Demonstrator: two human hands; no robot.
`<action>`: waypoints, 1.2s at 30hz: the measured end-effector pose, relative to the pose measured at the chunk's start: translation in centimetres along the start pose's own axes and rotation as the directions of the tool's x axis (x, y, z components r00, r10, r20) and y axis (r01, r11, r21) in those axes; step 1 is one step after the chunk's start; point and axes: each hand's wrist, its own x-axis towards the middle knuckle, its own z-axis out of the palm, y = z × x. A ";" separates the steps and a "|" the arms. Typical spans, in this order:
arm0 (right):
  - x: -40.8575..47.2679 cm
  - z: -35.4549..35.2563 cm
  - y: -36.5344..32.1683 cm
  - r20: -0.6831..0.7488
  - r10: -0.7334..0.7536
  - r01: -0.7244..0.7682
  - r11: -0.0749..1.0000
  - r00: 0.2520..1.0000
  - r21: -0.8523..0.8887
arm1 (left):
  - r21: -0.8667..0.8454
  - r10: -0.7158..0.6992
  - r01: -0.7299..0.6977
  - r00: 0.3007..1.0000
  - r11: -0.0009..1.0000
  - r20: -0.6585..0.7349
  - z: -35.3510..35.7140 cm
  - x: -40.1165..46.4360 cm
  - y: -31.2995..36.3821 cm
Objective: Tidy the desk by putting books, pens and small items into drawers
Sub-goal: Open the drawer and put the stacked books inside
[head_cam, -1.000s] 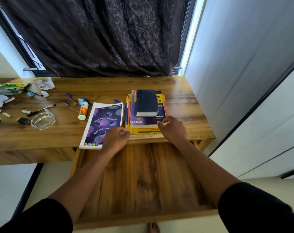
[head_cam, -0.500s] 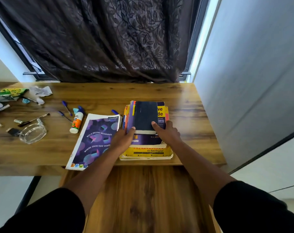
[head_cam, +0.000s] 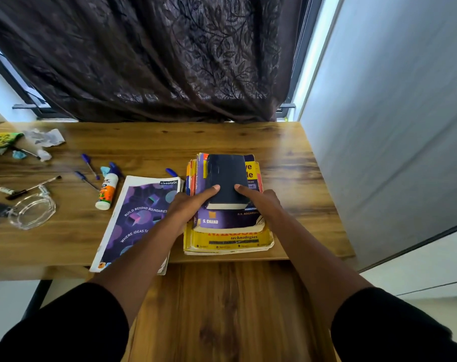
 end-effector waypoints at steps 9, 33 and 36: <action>-0.9 -1.1 -0.2 0.074 -0.012 0.005 0.996 0.997 0.085 | -0.169 -0.017 0.035 0.994 0.985 0.108 -0.1 0.5 -0.9; -12.1 -3.0 7.9 0.056 -0.052 0.045 0.991 0.997 0.129 | -0.383 0.052 0.049 0.966 0.923 0.251 0.6 -9.5 -9.8; -13.7 -3.2 9.7 0.096 -0.008 -0.011 0.981 0.995 0.196 | -0.344 0.078 0.007 0.970 0.939 0.231 0.5 -10.7 -10.9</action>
